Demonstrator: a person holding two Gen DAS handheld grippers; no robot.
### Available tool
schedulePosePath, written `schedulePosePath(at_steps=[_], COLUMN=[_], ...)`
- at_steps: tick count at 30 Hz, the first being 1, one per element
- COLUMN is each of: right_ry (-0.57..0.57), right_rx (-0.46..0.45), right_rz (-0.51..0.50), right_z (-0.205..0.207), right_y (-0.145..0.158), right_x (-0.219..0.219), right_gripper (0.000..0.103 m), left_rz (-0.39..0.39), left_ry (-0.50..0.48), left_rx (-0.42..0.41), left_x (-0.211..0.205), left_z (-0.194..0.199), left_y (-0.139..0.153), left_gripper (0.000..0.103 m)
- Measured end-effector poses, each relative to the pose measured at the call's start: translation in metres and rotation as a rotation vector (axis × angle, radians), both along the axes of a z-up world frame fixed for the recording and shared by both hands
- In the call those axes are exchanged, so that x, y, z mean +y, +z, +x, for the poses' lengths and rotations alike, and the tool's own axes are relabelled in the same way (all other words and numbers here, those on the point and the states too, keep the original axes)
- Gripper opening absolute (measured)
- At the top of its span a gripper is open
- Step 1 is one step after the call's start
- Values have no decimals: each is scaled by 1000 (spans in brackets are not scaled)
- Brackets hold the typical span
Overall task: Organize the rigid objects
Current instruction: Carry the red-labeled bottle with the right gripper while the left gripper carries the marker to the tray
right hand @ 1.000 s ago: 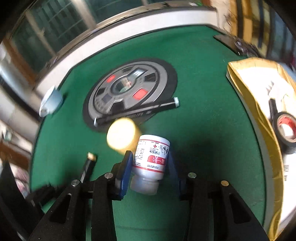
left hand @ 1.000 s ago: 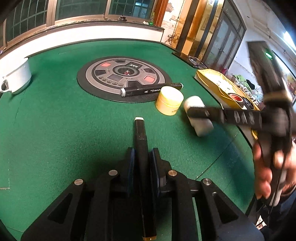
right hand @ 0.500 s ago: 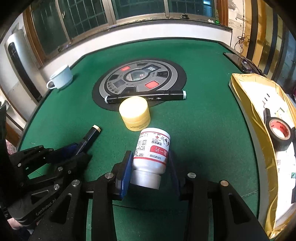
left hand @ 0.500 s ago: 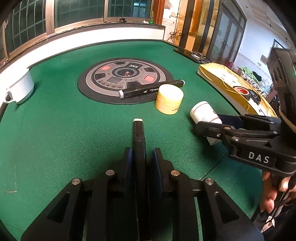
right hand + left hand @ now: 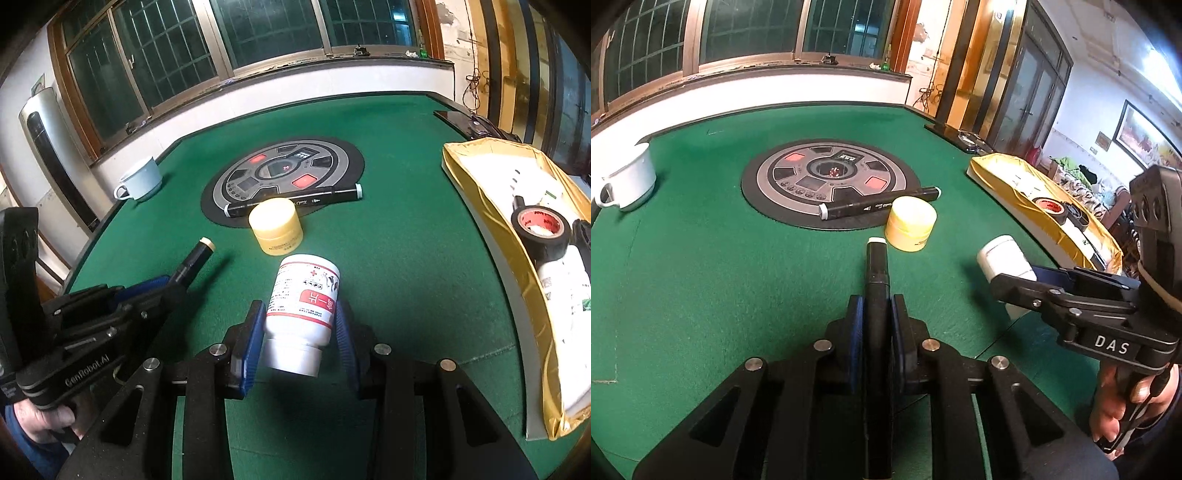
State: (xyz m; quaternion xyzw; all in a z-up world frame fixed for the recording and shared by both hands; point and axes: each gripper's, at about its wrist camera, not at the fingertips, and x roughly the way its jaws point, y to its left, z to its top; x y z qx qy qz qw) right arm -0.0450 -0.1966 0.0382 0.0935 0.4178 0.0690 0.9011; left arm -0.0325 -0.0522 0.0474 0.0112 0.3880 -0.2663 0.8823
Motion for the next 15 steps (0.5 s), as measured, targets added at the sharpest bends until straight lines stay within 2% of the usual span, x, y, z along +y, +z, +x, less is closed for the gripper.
schedulePosePath(at_steps=[9,15], right_ry=[-33,-78], right_rx=[-28,-50], right_rz=[21,41], right_z=[-23,-36], right_y=[8,15], right_x=[-19,-43], right_gripper=[34,34], left_rz=[-19,-25], left_ry=[-10,-56], left_rx=[-7,-29], left_x=[-9,-35], left_z=[-6,-20], left_y=[4,14], left_gripper=[12,12])
